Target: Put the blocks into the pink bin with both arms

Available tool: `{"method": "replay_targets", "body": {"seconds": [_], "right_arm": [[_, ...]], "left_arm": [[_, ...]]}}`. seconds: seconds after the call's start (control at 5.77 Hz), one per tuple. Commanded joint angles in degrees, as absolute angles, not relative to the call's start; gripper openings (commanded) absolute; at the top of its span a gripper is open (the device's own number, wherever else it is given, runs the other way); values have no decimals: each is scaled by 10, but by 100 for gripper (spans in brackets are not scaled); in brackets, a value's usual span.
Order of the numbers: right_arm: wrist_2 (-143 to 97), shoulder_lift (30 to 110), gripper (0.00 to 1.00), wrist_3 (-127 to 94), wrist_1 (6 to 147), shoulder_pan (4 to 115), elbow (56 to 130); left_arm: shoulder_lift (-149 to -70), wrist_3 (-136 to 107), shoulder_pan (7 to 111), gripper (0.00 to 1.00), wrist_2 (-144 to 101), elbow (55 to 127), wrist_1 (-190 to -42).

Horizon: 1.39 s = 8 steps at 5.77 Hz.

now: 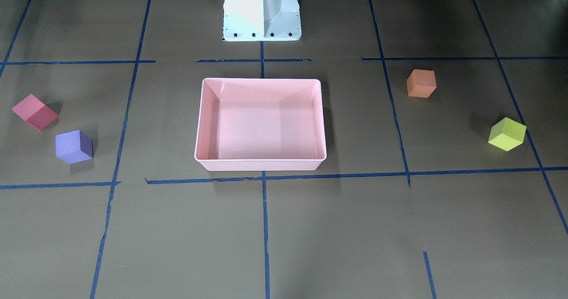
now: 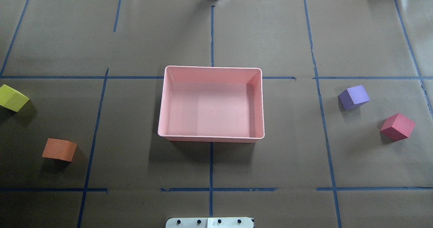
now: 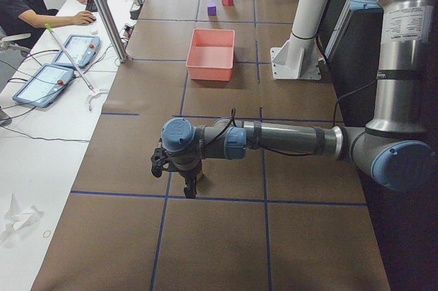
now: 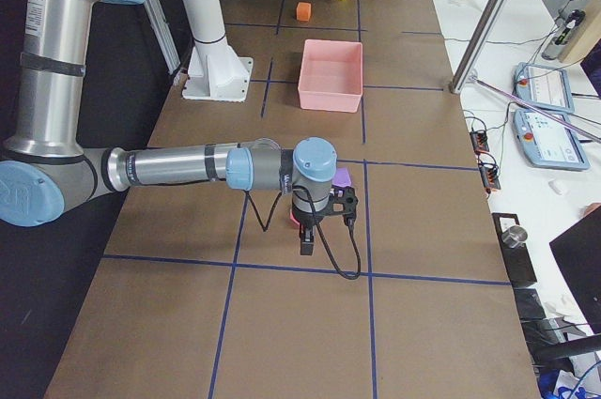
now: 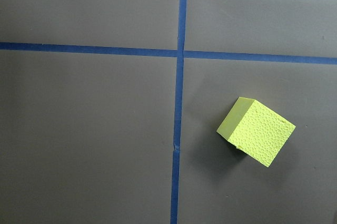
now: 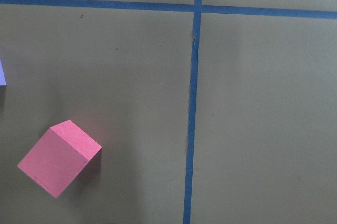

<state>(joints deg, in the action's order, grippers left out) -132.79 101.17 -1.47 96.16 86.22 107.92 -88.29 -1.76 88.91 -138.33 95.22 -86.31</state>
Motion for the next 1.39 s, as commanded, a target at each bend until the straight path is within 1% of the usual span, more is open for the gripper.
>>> {"method": "replay_targets", "body": {"seconds": [0.0,0.52,1.04,1.21], "right_arm": [[-1329,1011,100,-15,962,862,1084],[-1349,1007,100,-17,962,862,1083],[-1356,1005,100,-14,961,818,1092],[-1357,985,100,-14,961,809,1102]], "left_arm": [[-871,-17,885,100,-1383,961,-888],[-861,-19,885,100,-1383,961,-896],[-861,-20,884,100,-1387,954,-897],[-861,-20,885,100,-1390,950,-897]]}}
